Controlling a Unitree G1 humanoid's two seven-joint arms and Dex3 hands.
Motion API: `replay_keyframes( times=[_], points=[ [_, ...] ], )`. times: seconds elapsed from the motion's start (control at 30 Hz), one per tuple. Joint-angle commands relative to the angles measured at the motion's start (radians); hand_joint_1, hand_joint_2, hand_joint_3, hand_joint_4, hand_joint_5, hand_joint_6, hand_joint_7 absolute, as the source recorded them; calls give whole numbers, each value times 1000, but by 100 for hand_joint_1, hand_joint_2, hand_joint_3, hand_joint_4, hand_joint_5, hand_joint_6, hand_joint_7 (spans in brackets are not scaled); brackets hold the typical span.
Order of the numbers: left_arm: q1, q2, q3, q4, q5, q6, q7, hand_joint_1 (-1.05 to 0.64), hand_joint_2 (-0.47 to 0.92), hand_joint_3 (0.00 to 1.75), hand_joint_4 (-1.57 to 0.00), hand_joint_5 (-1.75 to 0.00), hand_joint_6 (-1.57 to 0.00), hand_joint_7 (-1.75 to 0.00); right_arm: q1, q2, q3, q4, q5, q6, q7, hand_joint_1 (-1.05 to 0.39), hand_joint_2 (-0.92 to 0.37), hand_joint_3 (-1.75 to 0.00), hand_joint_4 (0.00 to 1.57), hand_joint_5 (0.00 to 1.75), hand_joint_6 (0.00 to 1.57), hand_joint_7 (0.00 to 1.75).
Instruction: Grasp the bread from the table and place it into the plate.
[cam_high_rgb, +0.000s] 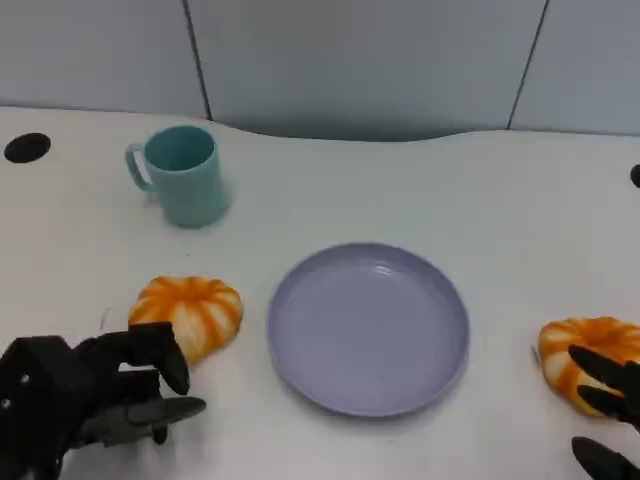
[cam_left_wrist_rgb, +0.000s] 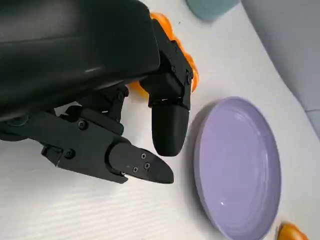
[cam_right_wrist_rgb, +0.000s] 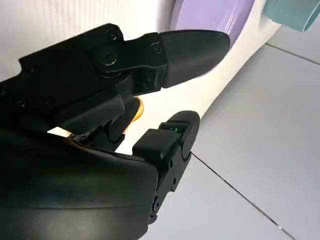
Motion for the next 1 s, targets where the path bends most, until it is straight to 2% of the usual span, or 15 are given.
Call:
replay_keyframes(
  times=[0.03, 0.13, 0.23, 0.27, 0.3, 0.33, 0.4, 0.47, 0.5, 0.57, 0.63, 0.7, 0.87, 1.0],
  points=[
    [-21, 74, 20, 10, 120, -319, 74, -35, 90, 9, -78, -175, -52, -175, 26, 9, 9, -26, 4, -7, -5, -37, -92, -33, 83, 1, 70, 0],
    [-73, 144, 19, 56, 322, -509, 213, -40, 91, 8, -62, -175, -36, -173, 32, 10, 15, -31, -4, -12, -8, -37, -92, -33, 83, 1, 70, 0],
    [-114, 218, 9, 28, 515, -547, 316, -51, 92, 8, -35, -174, -32, -140, 39, 17, 21, -46, -13, -3, -11, -37, -92, -33, 84, 1, 69, 0],
    [-120, 236, 4, 6, 563, -537, 336, -54, 92, 6, -27, -167, -34, -118, 43, 21, 23, -54, -16, 6, -11, -38, -92, -33, 83, 1, 69, 0],
    [-129, 263, -3, -24, 632, -529, 362, -56, 92, 5, -24, -163, -37, -105, 48, 25, 26, -66, -19, 15, -9, -38, -92, -33, 83, 1, 69, 0],
    [-139, 282, -9, -40, 678, -531, 385, -61, 92, 7, -19, -150, -41, -76, 54, 30, 29, -77, -21, 21, -8, -38, -92, -33, 84, 1, 69, 0],
    [-162, 304, -24, -55, 711, -526, 397, -67, 92, 5, -16, -121, -50, -35, 61, 36, 34, -91, -18, 26, -4, -37, -92, -33, 85, 1, 69, 0],
    [-177, 315, -36, -79, 693, -489, 358, -69, 92, 3, -12, -92, -49, -15, 65, 37, 39, -99, -21, 30, -4, -37, -92, -33, 85, 1, 69, 0],
    [-187, 321, -45, -92, 681, -467, 331, -70, 92, 3, -12, -83, -49, -10, 64, 35, 41, -94, -23, 22, -5, -37, -92, -33, 85, 1, 69, 0],
    [-207, 331, -62, -107, 660, -438, 290, -71, 92, 1, -10, -49, -40, -3, 63, 33, 43, -90, -25, 15, -8, -37, -92, -33, 83, 1, 67, 0],
    [-238, 338, -89, -120, 640, -383, 214, -71, 92, 1, -7, -33, -31, -1, 59, 31, 43, -84, -29, 6, -14, -37, -92, -33, 83, 0, 67, 0],
    [-278, 333, -125, -114, 643, -328, 152, -71, 92, 0, -3, -27, -24, 0, 55, 27, 42, -80, -35, 3, -17, -37, -92, -33, 83, 0, 66, 0],
    [-406, 291, -249, 24, 741, -244, 130, -75, 90, 0, 0, -3, -12, -1, 47, 16, 35, -68, -33, -5, -16, -37, -92, -34, 81, 0, 65, 0],
    [-495, 265, -340, 142, 792, -212, 130, -74, 86, 0, 0, 0, -8, 0, 51, 15, 31, -70, -4, -6, -6, -37, -92, -34, 83, 1, 65, 0]
  ],
)
